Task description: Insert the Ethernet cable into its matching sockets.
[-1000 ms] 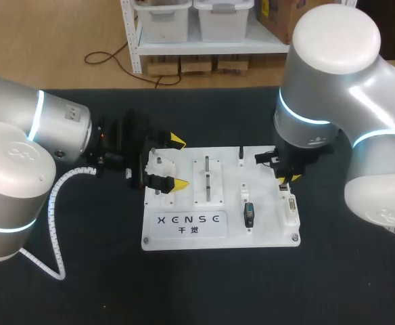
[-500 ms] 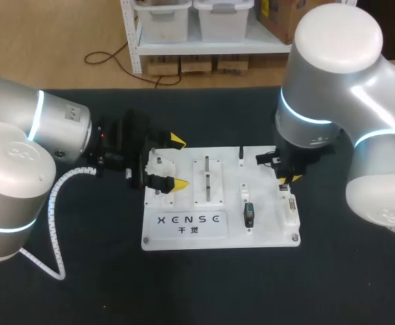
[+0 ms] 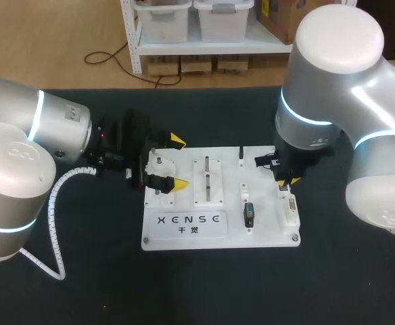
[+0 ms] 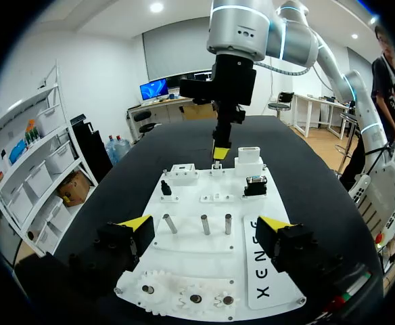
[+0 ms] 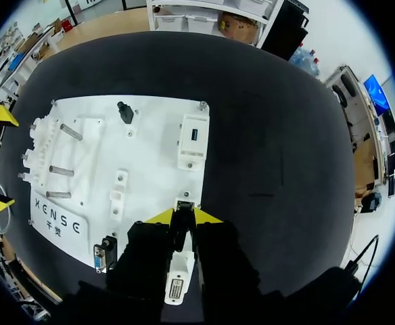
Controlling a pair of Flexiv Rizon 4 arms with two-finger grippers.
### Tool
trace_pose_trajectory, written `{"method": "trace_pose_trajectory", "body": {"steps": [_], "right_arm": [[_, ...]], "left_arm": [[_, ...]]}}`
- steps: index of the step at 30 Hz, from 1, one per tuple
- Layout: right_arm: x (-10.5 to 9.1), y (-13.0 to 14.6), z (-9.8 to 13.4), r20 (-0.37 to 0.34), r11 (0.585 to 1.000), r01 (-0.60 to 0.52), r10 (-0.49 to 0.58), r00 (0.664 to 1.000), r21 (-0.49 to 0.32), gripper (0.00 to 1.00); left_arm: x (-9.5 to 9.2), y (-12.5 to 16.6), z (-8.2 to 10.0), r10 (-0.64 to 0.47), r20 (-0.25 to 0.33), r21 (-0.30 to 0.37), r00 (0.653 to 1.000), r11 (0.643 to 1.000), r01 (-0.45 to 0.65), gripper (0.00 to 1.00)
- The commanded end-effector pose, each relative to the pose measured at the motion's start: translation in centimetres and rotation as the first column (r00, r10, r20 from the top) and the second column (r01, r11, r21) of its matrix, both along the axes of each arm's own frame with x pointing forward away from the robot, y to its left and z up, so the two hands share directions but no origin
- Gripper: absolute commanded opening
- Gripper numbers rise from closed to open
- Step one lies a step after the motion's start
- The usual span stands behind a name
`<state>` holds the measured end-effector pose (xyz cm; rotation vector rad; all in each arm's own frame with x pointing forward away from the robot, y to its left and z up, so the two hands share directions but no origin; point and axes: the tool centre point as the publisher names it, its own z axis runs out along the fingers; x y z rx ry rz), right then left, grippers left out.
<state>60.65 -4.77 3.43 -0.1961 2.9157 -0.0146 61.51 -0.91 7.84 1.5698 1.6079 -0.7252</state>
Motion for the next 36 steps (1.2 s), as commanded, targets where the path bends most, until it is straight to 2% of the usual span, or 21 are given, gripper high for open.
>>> {"method": "trace_pose_trajectory", "body": {"steps": [1,19,36], "right_arm": [[0.1,0.1,0.0,0.002,1.0,0.003,-0.003,1.0,0.008,0.0],[0.3,-0.5,-0.6,0.0,1.0,0.009,-0.009,1.0,-0.007,0.0],[0.5,-0.5,-1.4,0.039,1.0,-0.017,0.017,0.999,-0.003,0.0]], "left_arm": [[-0.1,0.1,-0.2,0.001,0.005,-0.007,1.0,1.0,-0.001,1.0],[-0.1,0.1,-0.2,0.001,0.005,-0.007,1.0,1.0,-0.001,1.0],[-0.1,0.1,-0.2,0.001,0.005,-0.007,1.0,1.0,-0.001,1.0]]}}
